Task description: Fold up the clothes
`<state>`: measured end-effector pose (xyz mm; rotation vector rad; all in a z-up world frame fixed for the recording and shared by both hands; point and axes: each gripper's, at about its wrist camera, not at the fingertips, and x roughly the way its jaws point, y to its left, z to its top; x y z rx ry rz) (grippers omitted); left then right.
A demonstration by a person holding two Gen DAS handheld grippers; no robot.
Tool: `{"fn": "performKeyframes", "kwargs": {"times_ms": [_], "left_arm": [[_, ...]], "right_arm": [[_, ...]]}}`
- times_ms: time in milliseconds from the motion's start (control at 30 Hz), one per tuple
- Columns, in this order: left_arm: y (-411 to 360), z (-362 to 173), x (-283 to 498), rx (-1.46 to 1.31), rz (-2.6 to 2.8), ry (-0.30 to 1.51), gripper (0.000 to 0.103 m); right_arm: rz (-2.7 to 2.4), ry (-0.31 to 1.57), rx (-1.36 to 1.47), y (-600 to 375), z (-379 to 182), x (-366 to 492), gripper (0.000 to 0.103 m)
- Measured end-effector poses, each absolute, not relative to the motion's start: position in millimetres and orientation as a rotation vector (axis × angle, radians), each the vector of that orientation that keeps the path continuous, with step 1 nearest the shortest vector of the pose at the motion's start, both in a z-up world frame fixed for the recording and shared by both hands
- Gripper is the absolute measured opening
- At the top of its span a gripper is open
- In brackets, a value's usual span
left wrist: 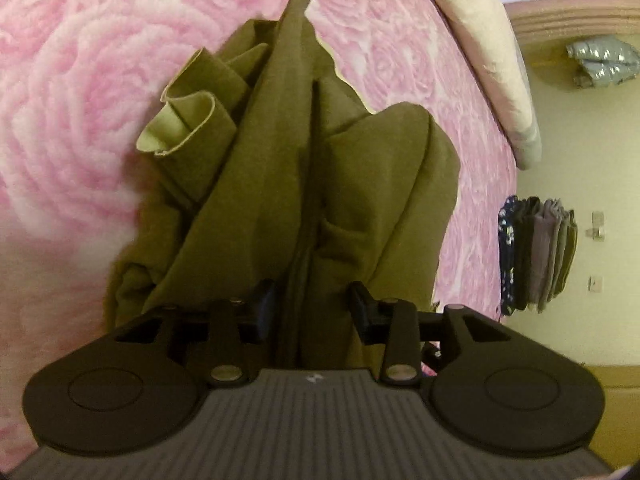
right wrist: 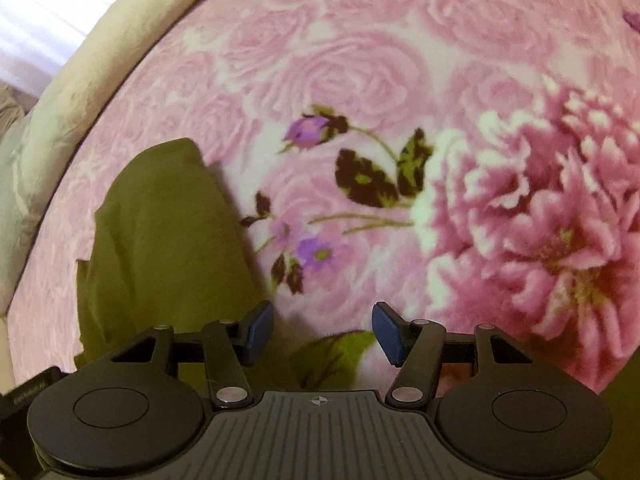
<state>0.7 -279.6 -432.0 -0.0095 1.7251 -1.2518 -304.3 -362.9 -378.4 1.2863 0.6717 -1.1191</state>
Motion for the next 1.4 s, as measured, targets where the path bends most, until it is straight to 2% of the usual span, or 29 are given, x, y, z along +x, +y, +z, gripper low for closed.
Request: {"fn": "performKeyframes", "kwargs": {"times_ms": [100,133,167,333,433,500,633,900,1233,1400], "left_arm": [[-282.1,-433.5,-2.4,-0.022,-1.257,1.722,0.033],[-283.0,-434.0,-3.4,-0.026,-1.259,1.721,0.031],[-283.8,-434.6,-4.4,-0.03,-1.261,1.72,0.02],[-286.3,-427.1,-4.1,-0.021,-1.326,1.679,0.012],[-285.6,-409.7,3.1,-0.033,-1.387,1.64,0.011],[-286.0,-389.3,10.4,-0.028,-1.44,1.576,0.011],[-281.7,-363.3,31.0,0.007,-1.478,1.462,0.011],[-271.4,-417.5,63.0,0.007,-1.316,1.547,0.014],[-267.3,-418.3,74.7,-0.031,-1.337,1.557,0.014],[-264.4,-411.9,72.7,-0.024,-1.378,1.502,0.012]], "right_arm": [[-1.115,0.695,1.287,-369.4,-384.6,-302.6,0.059],[-1.113,0.711,1.276,-370.5,-385.4,-300.2,0.059],[-1.112,0.722,1.267,-372.0,-386.7,-298.1,0.059],[-1.115,0.746,1.264,-375.0,-388.1,-294.3,0.059],[-1.106,0.771,1.248,-376.9,-384.4,-287.8,0.059],[-1.086,0.789,1.223,-377.1,-379.0,-278.8,0.053],[-1.026,0.811,1.109,-375.1,-363.6,-250.5,0.053],[-0.952,0.855,1.026,-368.8,-374.3,-201.1,0.053],[-0.959,0.886,1.013,-369.3,-374.9,-195.3,0.053],[-0.963,0.878,1.008,-367.2,-375.1,-194.3,0.053]]}}
